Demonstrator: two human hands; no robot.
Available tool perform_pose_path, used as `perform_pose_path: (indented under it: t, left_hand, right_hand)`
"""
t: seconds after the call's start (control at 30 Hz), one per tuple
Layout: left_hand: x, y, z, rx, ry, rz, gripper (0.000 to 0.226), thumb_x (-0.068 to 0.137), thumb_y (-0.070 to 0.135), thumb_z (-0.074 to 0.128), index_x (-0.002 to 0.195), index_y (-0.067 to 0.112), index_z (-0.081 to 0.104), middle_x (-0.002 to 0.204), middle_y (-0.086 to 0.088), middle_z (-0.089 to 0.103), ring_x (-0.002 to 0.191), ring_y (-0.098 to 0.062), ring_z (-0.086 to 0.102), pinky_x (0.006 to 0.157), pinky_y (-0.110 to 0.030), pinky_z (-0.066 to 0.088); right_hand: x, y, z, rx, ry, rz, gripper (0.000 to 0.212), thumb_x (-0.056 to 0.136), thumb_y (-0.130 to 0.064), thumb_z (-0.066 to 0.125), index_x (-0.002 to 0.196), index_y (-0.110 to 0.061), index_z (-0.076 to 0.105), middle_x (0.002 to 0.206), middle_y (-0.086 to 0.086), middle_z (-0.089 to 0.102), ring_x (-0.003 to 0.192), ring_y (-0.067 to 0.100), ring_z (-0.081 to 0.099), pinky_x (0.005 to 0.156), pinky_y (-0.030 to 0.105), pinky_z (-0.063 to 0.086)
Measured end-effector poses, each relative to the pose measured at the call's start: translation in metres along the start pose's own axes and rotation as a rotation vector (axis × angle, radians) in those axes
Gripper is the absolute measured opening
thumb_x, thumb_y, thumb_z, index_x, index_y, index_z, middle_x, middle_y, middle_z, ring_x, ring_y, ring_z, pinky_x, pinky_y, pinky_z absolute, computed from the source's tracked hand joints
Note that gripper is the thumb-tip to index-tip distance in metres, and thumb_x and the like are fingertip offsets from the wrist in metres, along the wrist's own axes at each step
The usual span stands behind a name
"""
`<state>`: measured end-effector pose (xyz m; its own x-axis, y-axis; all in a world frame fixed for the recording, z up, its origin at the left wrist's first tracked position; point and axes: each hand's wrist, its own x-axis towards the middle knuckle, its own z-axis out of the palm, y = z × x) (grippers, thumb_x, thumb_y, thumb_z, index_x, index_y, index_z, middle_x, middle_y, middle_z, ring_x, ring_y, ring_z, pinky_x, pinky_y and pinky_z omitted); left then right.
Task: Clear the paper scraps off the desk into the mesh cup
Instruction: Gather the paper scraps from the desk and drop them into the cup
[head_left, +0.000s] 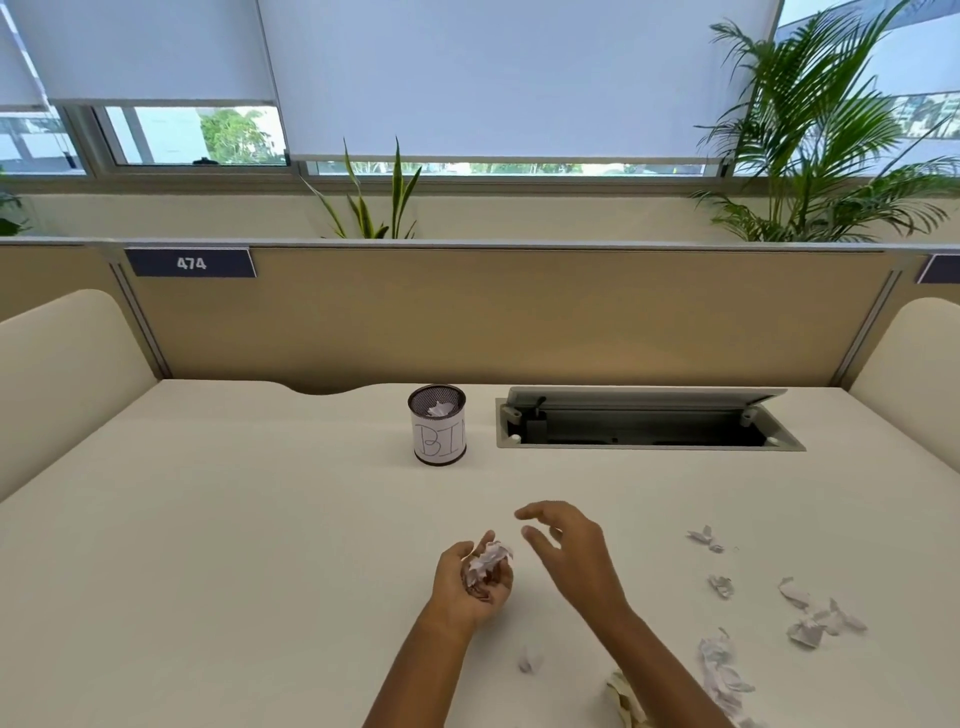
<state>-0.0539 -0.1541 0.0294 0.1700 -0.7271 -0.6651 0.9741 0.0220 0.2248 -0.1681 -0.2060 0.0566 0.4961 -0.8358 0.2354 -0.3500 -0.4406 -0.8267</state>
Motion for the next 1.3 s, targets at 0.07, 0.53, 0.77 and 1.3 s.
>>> perform_pose_path:
  t: [0.07, 0.53, 0.77, 1.3]
  left_hand:
    - [0.004, 0.01, 0.002, -0.013, -0.006, 0.016, 0.036, 0.097, 0.014, 0.032, 0.076, -0.003, 0.056, 0.078, -0.015, 0.051, 0.066, -0.023, 0.046, 0.036, -0.025, 0.051]
    - [0.029, 0.12, 0.118, 0.028, 0.002, 0.383, 0.044, 0.102, 0.023, 0.021, 0.115, 0.003, 0.058, 0.133, -0.019, 0.047, 0.111, -0.03, 0.056, 0.091, -0.025, 0.049]
    - [0.039, 0.133, 0.144, 0.045, 0.083, 0.43, 0.054, 0.096, 0.025, 0.025, 0.147, 0.009, 0.022, 0.155, -0.013, 0.019, 0.143, -0.033, 0.022, 0.119, -0.047, 0.022]
    - [0.019, 0.029, 0.073, 1.072, -0.069, 0.589, 0.018, 0.097, 0.009, 0.042, 0.108, 0.011, 0.057, 0.088, -0.004, 0.055, 0.073, -0.013, 0.052, 0.065, -0.023, 0.044]
  right_hand:
    - [0.005, 0.019, -0.002, -0.101, -0.047, 0.075, 0.019, 0.087, -0.009, 0.059, 0.105, -0.011, 0.063, 0.111, 0.003, 0.063, 0.112, 0.018, 0.054, 0.093, 0.02, 0.037]
    - [0.006, 0.083, 0.012, -0.529, -0.316, 0.179, 0.047, 0.094, -0.041, 0.042, 0.137, -0.03, 0.027, 0.156, -0.001, 0.007, 0.145, 0.02, 0.003, 0.118, 0.035, 0.007]
    - [0.005, 0.091, 0.014, -0.498, -0.313, 0.188, 0.049, 0.094, -0.044, 0.04, 0.138, -0.033, 0.024, 0.157, -0.003, 0.0, 0.145, 0.02, -0.002, 0.118, 0.035, 0.003]
    - [-0.002, 0.072, -0.032, -0.279, -0.258, 0.176, 0.028, 0.097, -0.02, 0.041, 0.122, -0.015, 0.052, 0.129, 0.005, 0.055, 0.12, 0.017, 0.049, 0.098, 0.023, 0.035]
